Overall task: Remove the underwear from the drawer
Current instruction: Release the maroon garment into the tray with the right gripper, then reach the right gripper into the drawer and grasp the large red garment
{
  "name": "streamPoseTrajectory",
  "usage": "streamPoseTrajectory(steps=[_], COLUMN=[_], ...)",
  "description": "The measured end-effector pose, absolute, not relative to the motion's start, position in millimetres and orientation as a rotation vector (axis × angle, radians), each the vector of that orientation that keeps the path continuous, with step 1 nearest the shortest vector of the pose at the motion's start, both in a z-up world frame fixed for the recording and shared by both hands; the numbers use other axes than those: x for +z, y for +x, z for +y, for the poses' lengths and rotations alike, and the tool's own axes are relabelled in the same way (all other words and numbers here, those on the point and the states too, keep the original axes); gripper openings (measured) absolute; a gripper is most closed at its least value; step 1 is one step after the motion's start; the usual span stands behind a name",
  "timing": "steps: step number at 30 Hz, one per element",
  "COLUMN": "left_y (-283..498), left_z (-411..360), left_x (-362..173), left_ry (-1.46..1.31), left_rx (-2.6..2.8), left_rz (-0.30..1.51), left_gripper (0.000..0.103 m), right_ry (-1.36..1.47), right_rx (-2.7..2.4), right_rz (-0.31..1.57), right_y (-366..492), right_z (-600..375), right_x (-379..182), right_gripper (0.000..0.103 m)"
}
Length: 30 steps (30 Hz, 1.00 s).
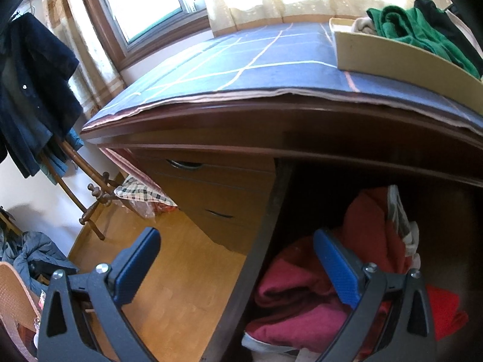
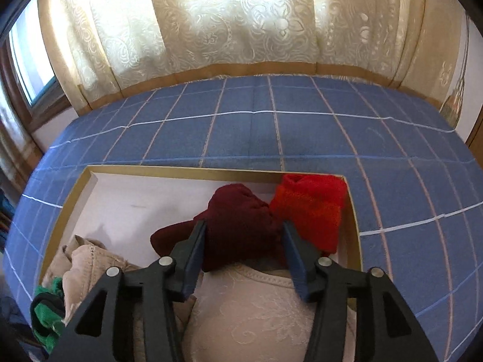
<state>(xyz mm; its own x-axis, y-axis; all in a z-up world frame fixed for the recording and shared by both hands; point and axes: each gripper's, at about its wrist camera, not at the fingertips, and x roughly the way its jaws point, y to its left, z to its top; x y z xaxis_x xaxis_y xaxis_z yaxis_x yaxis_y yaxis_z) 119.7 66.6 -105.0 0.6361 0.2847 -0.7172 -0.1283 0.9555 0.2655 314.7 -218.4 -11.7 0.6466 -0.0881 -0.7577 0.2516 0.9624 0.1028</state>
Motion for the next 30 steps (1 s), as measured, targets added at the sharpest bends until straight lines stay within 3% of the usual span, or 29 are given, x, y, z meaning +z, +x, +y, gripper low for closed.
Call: streamPoseTrajectory(steps=[3, 7, 16, 30], left_y=[118, 116, 116, 110], left_z=[66, 65, 67, 57], left_x=[-105, -104, -103, -103], left_ry=[0.206, 0.209, 0.204, 0.244], left_rx=[0.244, 0.243, 0.243, 0.245], left_rz=[0.842, 0.835, 0.836, 0.802], left_gripper=[0.103, 0.103, 0.103, 0.103], right_ry=[0.19, 0.177, 0.13, 0.102], right_rx=[-0.198, -0.21, -0.1, 0.112], right_rz=[0.849, 0.669, 0.537, 0.531], right_y=[312, 279, 183, 67], right_z=[-214, -210, -197, -164], right_x=[-11, 18, 40, 22], right_gripper=[0.054, 0.055, 0.058, 0.058])
